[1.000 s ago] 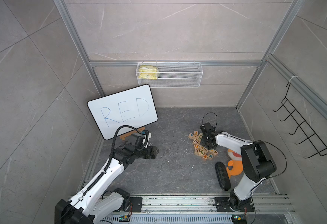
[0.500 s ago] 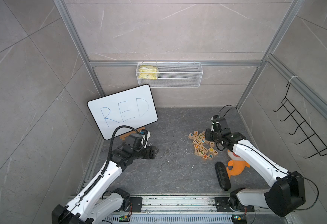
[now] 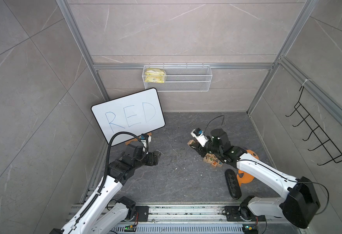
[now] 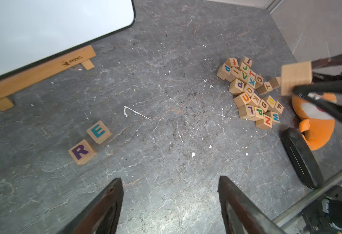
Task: Assemble the uppercase word "red" with letter blocks
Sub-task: Pick up the letter block from the center of the board, then place the letter block at the center of the board.
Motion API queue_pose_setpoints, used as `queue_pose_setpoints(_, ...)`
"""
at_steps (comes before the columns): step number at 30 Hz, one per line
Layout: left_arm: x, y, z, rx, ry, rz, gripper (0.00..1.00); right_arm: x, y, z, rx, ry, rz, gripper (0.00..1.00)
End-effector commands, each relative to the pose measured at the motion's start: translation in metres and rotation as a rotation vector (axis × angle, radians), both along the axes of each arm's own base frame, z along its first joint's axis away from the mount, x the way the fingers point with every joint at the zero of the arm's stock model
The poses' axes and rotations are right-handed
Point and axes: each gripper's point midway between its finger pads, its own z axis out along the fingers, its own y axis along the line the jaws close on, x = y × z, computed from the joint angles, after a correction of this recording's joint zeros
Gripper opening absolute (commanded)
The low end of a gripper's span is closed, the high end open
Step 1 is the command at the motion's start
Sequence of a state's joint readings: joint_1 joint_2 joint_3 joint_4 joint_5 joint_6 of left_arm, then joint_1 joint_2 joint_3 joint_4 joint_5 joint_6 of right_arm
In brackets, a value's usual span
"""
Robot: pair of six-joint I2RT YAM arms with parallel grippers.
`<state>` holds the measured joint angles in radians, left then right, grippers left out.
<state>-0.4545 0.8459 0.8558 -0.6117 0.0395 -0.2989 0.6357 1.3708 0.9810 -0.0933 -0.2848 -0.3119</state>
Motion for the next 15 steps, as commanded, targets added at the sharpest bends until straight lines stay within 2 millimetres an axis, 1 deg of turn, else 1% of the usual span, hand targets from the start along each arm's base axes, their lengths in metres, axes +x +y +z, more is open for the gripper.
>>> queue_pose_setpoints(1, 0.005, 0.021, 0.012, 0.037, -0.057, 0.061, 0.77, -0.005, 0.039, -0.004, -0.12, -0.201, 0.32, 0.0)
queue_pose_setpoints(5, 0.007, 0.036, 0.021, -0.002, -0.102, 0.119, 0.77, -0.001, 0.065, -0.028, -0.164, -0.188, 0.483, 0.0)
queue_pose_setpoints(6, 0.008, 0.04, 0.023, -0.013, -0.108, 0.133, 0.77, -0.003, 0.071, -0.035, -0.174, -0.184, 0.532, 0.0)
queue_pose_setpoints(10, 0.01, 0.052, 0.026, -0.025, -0.117, 0.183, 0.77, -0.001, 0.095, -0.056, -0.192, -0.167, 0.645, 0.0)
queue_pose_setpoints(13, 0.011, 0.058, 0.028, -0.025, -0.128, 0.206, 0.77, -0.009, 0.111, -0.075, -0.219, -0.143, 0.736, 0.0)
queue_pose_setpoints(15, 0.012, 0.058, 0.027, -0.029, -0.125, 0.205, 0.77, -0.009, 0.122, -0.083, -0.227, -0.133, 0.764, 0.0)
